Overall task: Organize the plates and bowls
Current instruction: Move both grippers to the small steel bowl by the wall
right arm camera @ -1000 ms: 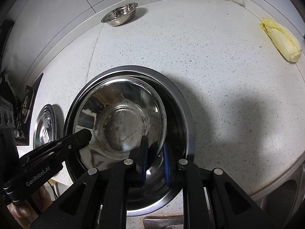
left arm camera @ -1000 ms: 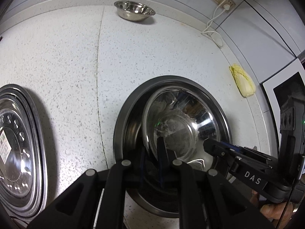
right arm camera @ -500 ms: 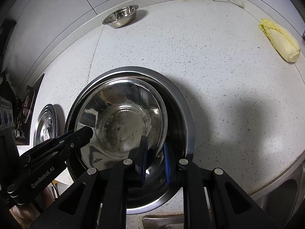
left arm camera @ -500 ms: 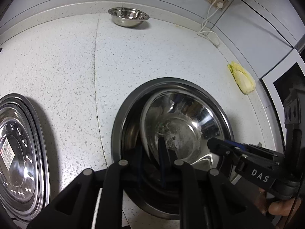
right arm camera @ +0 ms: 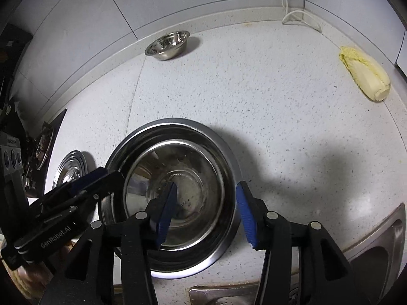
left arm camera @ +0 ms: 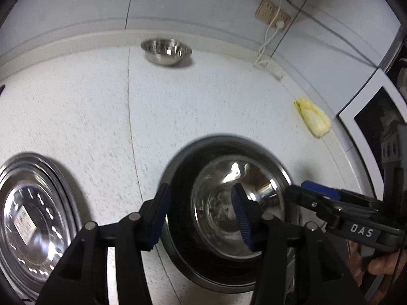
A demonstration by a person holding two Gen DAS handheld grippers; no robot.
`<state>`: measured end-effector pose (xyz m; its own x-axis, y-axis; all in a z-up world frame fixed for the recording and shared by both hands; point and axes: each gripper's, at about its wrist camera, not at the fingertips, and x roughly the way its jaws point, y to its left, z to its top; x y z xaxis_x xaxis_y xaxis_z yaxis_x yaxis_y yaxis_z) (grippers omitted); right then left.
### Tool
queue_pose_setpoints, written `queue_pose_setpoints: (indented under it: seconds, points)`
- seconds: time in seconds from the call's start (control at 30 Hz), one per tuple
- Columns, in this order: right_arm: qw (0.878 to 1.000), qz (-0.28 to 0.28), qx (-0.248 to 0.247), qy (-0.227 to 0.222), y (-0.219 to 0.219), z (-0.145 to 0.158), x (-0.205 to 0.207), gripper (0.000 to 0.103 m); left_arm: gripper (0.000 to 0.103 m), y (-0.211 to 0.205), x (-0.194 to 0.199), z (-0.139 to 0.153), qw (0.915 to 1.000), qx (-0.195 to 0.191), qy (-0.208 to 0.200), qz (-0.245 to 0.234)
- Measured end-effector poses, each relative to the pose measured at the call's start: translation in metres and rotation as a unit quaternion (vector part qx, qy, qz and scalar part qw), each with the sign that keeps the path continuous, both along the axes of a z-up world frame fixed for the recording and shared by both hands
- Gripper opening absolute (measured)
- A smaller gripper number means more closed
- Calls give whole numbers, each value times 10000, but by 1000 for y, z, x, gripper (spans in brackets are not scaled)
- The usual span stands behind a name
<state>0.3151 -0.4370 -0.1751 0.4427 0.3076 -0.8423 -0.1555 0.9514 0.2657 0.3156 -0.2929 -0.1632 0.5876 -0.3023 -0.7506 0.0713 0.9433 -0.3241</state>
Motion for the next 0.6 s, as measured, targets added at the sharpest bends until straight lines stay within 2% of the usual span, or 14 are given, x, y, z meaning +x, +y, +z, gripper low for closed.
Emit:
queue_pose_setpoints:
  seconds: [0.07, 0.17, 0.23, 0.37, 0.6]
  points:
    - [10000, -33, 9, -53, -4, 3, 0, 44, 48, 9, 0, 10, 9998, -99, -154, 76]
    - [9998, -139, 7, -123, -10, 10, 4, 49, 49, 30, 4, 25, 9982, -402, -326, 302]
    - [9996, -203, -2, -187, -12, 15, 9, 54, 55, 47, 10, 38, 9958, -625, -467, 474]
    - [9992, -256, 45, -292, -12, 23, 17, 62, 63, 76, 24, 63, 9909, -815, -791, 727]
    - [9978, -301, 297, -519, 1, 46, 43, 80, 64, 93, 70, 77, 9955, -824, -441, 138]
